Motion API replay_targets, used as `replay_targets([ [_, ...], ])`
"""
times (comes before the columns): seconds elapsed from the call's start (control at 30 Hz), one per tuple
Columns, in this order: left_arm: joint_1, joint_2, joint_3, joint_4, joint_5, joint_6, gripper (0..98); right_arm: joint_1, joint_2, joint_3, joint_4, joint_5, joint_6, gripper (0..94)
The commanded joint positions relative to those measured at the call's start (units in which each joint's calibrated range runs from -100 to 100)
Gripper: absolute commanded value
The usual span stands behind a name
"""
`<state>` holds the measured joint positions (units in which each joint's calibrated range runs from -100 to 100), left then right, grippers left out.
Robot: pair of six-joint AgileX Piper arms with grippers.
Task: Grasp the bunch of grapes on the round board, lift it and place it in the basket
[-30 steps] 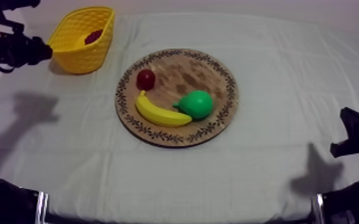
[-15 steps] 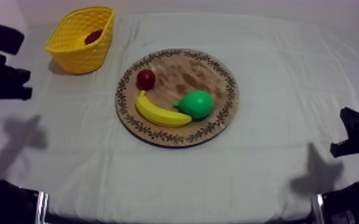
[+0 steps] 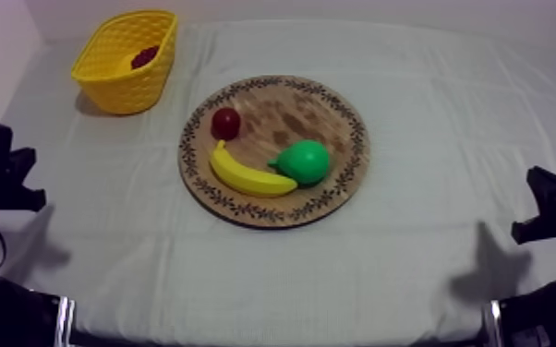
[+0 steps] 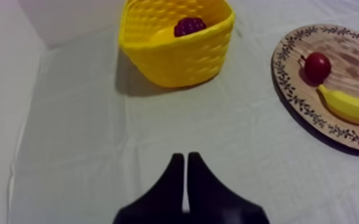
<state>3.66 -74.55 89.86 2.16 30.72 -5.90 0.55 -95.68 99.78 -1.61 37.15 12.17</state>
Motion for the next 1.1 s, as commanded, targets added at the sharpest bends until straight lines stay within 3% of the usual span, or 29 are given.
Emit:
replay_targets([
  [0.0, 0.05, -5.44, 2.71, -0.88, 0.02, 1.15, 0.0, -0.01, 0.0, -0.01, -0.02, 0.03, 0.01, 0.5],
  [0.37, 0.42, -17.15, 8.56, -3.8, 4.18, 4.46, 0.0, -0.01, 0.0, -0.01, -0.02, 0.03, 0.01, 0.5],
  [0.67, 0.16, -24.42, 7.28, -3.88, 10.27, 5.46, 0.0, -0.01, 0.0, -0.01, -0.02, 0.03, 0.01, 0.5],
  [1.07, 0.04, -25.44, 6.91, -3.8, 11.39, 6.13, 0.0, -0.01, 0.0, -0.01, -0.02, 0.03, 0.01, 0.5],
])
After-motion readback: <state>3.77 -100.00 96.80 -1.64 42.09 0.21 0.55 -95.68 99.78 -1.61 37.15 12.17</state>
